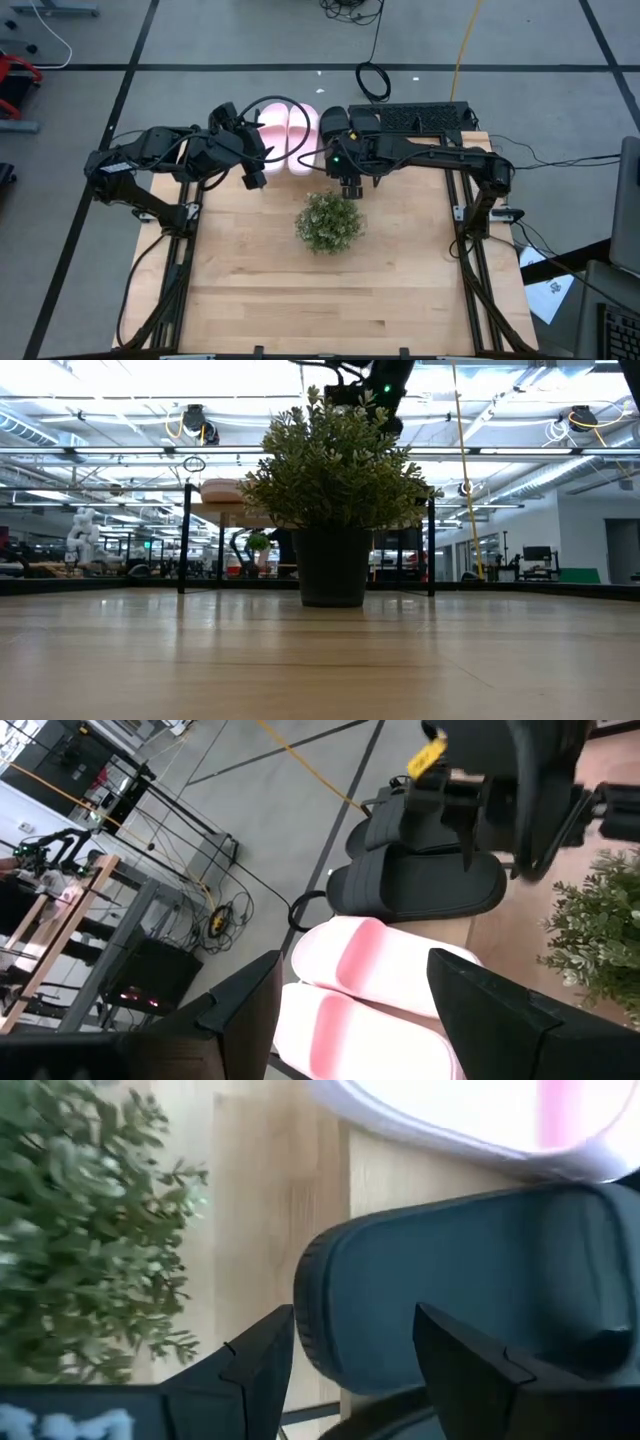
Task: Pick and place slides into the shelf
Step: Put the black slipper on the shelf, then return to Home Position
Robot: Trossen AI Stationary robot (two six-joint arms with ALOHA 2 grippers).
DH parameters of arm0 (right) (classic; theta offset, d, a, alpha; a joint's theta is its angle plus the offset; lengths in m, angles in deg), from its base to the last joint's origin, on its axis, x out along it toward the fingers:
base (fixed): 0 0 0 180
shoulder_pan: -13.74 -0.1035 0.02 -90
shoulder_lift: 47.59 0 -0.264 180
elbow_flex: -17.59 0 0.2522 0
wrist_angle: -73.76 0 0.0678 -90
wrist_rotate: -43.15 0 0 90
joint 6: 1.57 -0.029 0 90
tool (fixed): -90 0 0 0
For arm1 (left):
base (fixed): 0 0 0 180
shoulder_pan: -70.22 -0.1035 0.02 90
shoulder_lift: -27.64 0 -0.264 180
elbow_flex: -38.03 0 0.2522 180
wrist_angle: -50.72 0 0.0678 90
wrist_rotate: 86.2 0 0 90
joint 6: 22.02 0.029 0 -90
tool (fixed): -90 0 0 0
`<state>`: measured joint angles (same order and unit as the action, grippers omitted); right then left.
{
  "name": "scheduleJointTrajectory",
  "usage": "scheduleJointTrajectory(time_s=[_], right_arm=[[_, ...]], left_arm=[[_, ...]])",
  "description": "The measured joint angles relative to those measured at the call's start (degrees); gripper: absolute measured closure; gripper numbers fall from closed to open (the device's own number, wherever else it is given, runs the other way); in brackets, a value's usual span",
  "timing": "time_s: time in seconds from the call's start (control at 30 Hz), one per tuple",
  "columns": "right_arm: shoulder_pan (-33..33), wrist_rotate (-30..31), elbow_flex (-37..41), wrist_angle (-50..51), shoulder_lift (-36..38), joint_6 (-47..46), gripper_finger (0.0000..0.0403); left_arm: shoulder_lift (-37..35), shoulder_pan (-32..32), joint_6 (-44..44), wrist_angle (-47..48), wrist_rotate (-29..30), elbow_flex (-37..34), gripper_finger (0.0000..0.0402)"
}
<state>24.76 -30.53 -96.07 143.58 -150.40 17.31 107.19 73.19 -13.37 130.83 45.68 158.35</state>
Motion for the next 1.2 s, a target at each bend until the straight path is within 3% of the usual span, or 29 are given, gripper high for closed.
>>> scheduleJointTrajectory(time_s=[0.23,0.43,0.73,0.83,0.97,1.07,1.2], right_arm=[[-2.5,0.2,0.0,0.2,7.5,-4.7,0.0206],[-4.7,0.2,0.0,0.9,19.0,-12.9,0.0206],[-5.5,0.1,0.4,4.9,37.6,-30.3,0.0206],[-5.5,0.1,5.3,5.4,44.4,-34.4,0.0206],[-5.5,-2.4,18.6,-0.8,54.4,-35.9,0.0206],[-5.5,-9.0,30.8,-10.8,62.0,-36.0,0.0206],[-5.5,-22.9,47.1,-27.3,71.3,-35.8,0.0206]], left_arm=[[-0.4,0.1,0.0,0.2,-0.9,0.0,0.0147],[-6.6,1.4,-7.0,3.0,-0.3,0.0,0.0147],[-21.8,3.8,-38.8,24.0,-2.1,-1.0,0.0147],[-28.3,4.8,-40.5,21.3,-4.9,-7.0,0.0147],[-37.4,6.0,-41.7,15.9,-5.8,-19.8,0.0147],[-44.6,6.6,-43.5,10.2,-5.8,-31.1,0.0147],[-53.7,7.6,-39.1,-4.8,-7.6,-47.6,0.0147]])
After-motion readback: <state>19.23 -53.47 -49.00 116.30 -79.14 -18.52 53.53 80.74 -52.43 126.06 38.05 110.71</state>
